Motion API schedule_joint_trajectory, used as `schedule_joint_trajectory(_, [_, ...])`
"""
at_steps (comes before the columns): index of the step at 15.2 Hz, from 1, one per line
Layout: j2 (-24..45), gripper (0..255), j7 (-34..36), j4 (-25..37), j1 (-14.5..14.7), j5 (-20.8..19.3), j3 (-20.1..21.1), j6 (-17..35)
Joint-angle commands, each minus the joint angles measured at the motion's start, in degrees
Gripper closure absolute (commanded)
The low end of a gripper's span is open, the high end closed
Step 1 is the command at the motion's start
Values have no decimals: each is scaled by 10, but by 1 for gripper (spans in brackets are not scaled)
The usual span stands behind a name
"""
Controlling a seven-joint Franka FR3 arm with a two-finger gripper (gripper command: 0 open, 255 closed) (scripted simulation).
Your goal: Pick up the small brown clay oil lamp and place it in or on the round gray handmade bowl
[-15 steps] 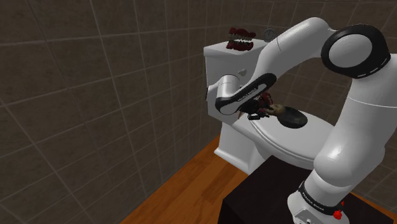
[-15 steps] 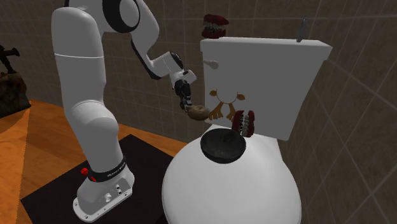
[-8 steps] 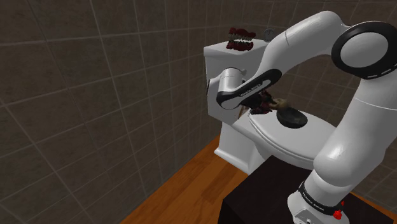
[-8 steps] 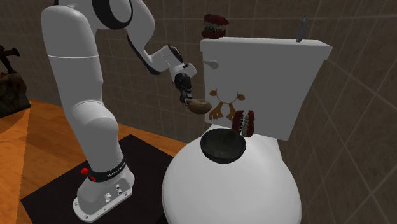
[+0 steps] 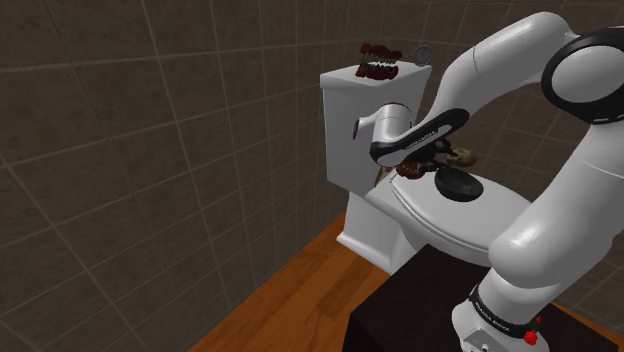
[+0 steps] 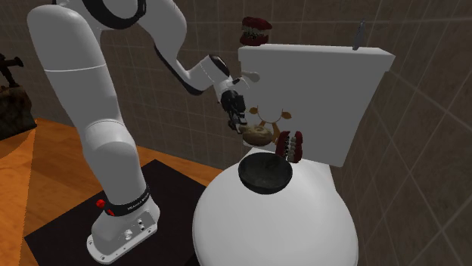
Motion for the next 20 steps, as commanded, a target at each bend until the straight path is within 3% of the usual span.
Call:
schedule_joint_trajectory(1, [-13, 255, -14, -17, -18, -27, -18, 27])
schedule_joint_trajectory(4, [-22, 255, -28, -29, -37, -54, -38, 52])
schedule_joint_trajectory(20, [68, 255, 60, -39, -40, -61, -42, 98])
